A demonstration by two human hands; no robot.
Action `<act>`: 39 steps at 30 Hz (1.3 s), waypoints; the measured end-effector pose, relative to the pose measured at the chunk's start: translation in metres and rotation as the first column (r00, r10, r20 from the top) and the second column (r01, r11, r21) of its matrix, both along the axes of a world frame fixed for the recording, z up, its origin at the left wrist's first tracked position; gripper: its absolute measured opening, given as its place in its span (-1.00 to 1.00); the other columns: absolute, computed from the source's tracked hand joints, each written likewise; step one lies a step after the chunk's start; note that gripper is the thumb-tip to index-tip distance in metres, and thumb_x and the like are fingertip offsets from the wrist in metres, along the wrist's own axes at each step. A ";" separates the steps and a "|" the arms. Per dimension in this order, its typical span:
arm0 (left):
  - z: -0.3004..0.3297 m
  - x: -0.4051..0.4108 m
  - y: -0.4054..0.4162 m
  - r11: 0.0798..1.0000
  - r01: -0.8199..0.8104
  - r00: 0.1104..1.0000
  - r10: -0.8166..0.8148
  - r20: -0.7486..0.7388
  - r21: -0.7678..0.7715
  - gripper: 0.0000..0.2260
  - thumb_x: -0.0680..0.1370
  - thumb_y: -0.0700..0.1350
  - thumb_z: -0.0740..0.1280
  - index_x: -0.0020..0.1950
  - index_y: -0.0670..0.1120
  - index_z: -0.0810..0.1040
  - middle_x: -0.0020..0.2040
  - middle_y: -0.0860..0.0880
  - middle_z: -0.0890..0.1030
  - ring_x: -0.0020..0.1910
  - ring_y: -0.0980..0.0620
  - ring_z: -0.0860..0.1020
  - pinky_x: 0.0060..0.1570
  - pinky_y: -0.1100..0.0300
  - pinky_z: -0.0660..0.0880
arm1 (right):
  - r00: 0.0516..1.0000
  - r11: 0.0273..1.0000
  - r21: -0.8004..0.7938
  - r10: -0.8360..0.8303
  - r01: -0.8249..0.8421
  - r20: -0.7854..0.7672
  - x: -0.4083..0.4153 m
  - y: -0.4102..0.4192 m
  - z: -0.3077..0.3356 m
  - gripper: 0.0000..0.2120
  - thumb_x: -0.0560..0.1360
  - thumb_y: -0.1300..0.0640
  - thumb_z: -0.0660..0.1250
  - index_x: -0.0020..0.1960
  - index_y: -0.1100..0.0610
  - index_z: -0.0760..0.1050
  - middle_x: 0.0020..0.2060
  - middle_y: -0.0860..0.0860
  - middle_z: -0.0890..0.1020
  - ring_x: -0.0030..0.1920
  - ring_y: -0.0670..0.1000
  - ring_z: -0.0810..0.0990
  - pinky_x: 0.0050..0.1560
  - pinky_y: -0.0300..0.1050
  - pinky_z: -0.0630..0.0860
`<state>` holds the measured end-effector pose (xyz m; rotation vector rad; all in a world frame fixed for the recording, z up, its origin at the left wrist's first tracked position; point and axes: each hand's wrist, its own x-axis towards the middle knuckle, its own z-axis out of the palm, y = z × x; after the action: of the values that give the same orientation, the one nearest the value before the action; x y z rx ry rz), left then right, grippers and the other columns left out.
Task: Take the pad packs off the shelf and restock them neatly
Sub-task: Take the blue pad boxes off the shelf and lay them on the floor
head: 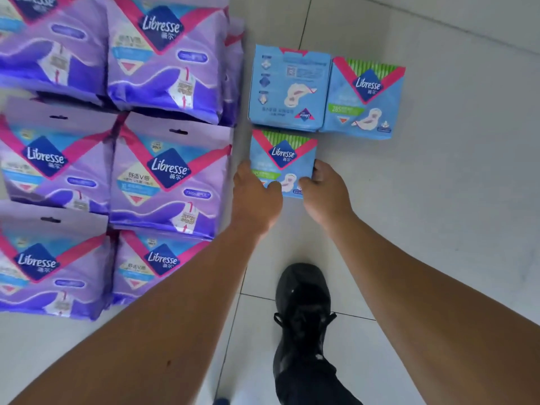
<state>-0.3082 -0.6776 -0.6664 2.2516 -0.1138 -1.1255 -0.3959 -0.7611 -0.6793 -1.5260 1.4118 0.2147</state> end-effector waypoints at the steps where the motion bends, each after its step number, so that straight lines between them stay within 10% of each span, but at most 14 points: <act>1: 0.003 0.001 -0.001 1.000 -0.004 1.000 0.004 -0.007 -0.006 -0.50 0.43 -0.18 0.26 0.37 -0.15 0.32 0.26 -0.15 0.50 0.17 -0.19 0.53 0.13 -0.14 0.52 | 1.000 1.000 0.006 -0.002 0.002 0.007 0.002 0.001 0.002 -0.74 0.45 0.19 0.21 0.11 0.11 0.53 -0.01 0.02 0.65 -0.04 0.07 0.58 -0.19 -0.17 0.44; 11: 0.025 0.006 0.005 0.993 0.043 0.999 -0.043 -0.003 -0.106 -0.52 0.48 -0.26 0.26 0.40 -0.20 0.32 0.29 -0.16 0.44 0.28 -0.11 0.43 0.29 -0.04 0.41 | 0.998 1.000 0.027 0.005 -0.003 -0.063 0.013 0.007 0.036 -0.66 0.59 0.19 0.19 0.35 0.18 0.39 0.29 0.13 0.51 0.28 0.13 0.48 0.02 -0.22 0.31; 20: 0.175 0.055 0.064 0.963 0.115 0.958 -0.043 0.283 -0.245 -0.71 0.54 -0.21 0.22 0.25 -0.08 0.48 0.17 0.00 0.55 0.15 0.04 0.51 0.15 0.16 0.43 | 0.928 0.821 -0.476 0.372 -0.315 0.028 0.041 0.059 0.189 -0.64 0.57 0.14 0.23 0.35 0.17 0.44 0.24 0.09 0.54 0.26 0.11 0.47 0.17 -0.18 0.33; 31: 0.452 0.159 0.250 0.971 -0.026 0.734 0.181 0.655 -0.238 -0.61 0.51 0.06 0.15 0.27 -0.02 0.52 0.18 0.03 0.57 0.17 -0.02 0.52 0.16 0.07 0.44 | 0.573 0.398 -0.780 0.817 -0.482 0.063 0.195 0.201 0.479 -0.58 0.52 0.02 0.12 0.28 0.19 0.48 0.13 0.12 0.59 0.11 0.20 0.52 0.03 0.10 0.52; 39: 0.543 0.182 0.391 0.905 -0.355 0.505 0.397 0.766 -0.235 -0.68 0.51 -0.05 0.28 0.25 -0.05 0.53 0.12 0.00 0.56 0.07 0.03 0.51 0.08 0.23 0.37 | 0.189 0.166 -0.808 0.980 -0.566 0.069 0.270 0.329 0.551 -0.59 0.52 0.03 0.17 0.30 0.18 0.46 0.17 0.12 0.56 0.12 0.22 0.54 -0.02 0.16 0.54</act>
<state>-0.1260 -0.2866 -0.1232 2.4000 0.0011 0.2044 -0.1260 -0.4316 -0.1285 -2.5753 -0.1915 -0.1361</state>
